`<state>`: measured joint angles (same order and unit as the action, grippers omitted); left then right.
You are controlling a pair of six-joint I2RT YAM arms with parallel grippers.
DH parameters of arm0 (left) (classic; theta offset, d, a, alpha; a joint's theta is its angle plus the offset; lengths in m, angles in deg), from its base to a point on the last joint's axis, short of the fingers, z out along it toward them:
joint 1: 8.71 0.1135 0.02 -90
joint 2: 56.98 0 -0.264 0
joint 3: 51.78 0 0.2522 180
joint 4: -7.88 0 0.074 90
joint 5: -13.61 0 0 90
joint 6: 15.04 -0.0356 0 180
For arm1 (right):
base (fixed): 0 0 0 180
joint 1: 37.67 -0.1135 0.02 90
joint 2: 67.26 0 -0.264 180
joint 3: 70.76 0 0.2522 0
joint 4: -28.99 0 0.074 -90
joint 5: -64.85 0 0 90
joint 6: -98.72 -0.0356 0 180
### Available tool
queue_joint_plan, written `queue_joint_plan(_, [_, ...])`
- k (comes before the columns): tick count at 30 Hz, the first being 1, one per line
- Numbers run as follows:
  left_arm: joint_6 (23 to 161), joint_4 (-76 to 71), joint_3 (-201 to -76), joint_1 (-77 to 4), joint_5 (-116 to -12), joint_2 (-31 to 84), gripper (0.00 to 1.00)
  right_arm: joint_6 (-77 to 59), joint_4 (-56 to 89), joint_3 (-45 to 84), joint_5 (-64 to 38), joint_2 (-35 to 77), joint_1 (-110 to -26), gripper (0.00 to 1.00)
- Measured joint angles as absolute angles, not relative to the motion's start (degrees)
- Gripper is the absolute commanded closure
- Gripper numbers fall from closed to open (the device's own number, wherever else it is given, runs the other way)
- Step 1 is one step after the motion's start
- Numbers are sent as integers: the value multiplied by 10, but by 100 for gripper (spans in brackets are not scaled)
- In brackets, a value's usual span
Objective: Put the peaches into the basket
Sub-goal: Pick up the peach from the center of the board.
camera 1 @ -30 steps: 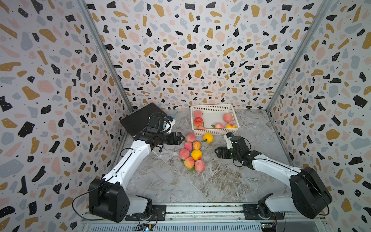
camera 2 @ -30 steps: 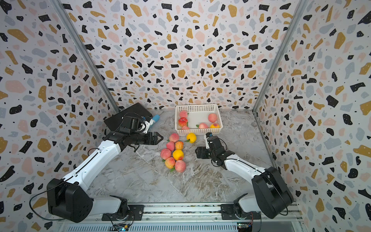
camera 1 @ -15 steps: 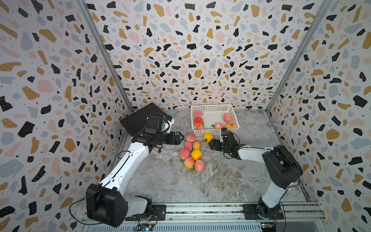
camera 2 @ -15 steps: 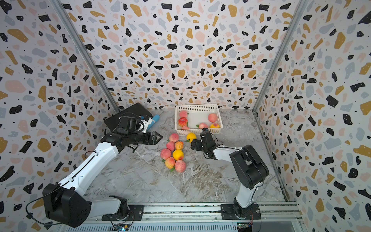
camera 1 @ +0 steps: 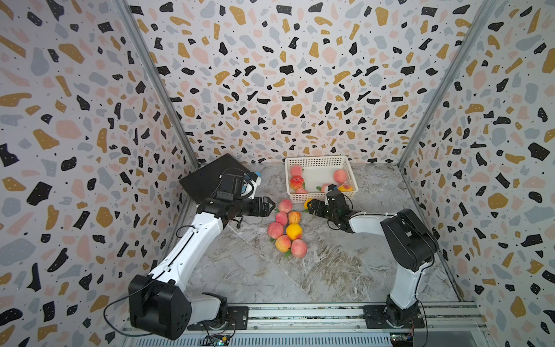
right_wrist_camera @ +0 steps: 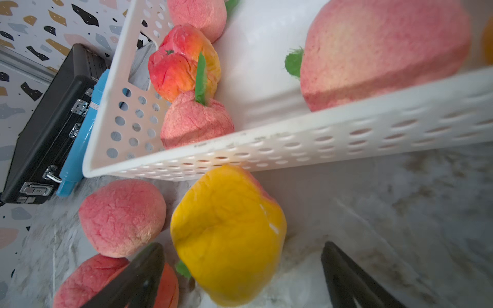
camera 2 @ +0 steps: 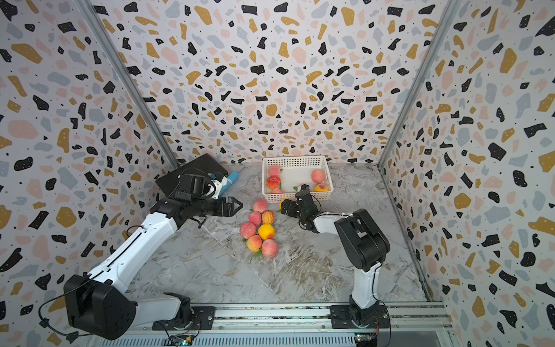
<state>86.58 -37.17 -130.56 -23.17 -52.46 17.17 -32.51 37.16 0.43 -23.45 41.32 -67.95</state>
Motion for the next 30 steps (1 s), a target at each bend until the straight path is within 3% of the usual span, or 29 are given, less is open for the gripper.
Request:
queue_joint_plan(5, [866,-372,-1306,-232,-525,172,13,-331,374,15,-239,432,-680,11])
queue_joint_plan(15, [866,-372,-1306,-232,-525,172,13,-335,380,16,-239,446,-680,32])
queue_joint_plan(22, [865,-372,-1306,-232,-525,172,13,-335,371,10,-235,427,-680,33])
queue_joint_plan(30, [865,-372,-1306,-232,-525,172,13,-335,342,-36,-205,310,-680,34])
